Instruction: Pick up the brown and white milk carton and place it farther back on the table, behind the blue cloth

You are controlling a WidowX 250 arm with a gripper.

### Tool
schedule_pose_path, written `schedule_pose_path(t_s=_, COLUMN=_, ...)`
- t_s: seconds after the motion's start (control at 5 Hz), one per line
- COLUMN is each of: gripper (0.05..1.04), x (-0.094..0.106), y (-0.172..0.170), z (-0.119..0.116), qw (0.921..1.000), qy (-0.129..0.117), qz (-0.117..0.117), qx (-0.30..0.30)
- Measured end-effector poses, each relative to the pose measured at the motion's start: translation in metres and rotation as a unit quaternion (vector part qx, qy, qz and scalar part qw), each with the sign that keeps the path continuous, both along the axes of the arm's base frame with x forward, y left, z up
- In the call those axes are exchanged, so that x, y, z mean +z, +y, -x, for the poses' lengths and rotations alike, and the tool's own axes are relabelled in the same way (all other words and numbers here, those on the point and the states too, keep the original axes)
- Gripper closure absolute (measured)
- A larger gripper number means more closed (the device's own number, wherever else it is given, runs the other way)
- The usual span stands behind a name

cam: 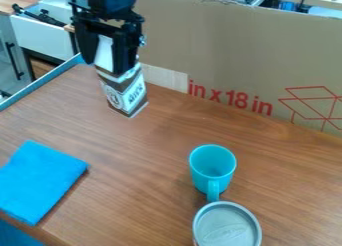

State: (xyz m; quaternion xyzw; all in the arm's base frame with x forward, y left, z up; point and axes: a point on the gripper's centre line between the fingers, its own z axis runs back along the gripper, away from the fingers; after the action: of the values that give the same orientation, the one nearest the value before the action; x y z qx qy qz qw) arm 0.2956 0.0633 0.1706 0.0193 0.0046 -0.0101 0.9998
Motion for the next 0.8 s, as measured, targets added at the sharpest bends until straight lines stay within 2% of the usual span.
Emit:
schedule_pose_path(t_s=0.2, gripper=0.262, x=-0.016, y=0.033, z=-0.020, qw=0.9982, qy=0.032, qz=-0.028, qx=0.042)
schedule_pose_path(t_s=0.4, gripper=0.263, x=-0.029, y=0.047, z=-0.034, qw=0.9952, qy=0.064, qz=-0.045, qx=0.058)
schedule_pose_path(t_s=0.6, gripper=0.262, x=-0.039, y=0.058, z=-0.038, qw=0.9920, qy=0.088, qz=-0.052, qx=0.074)
schedule_pose_path(t_s=0.8, gripper=0.263, x=-0.055, y=0.062, z=-0.041, qw=0.9877, qy=0.122, qz=-0.054, qx=0.081)
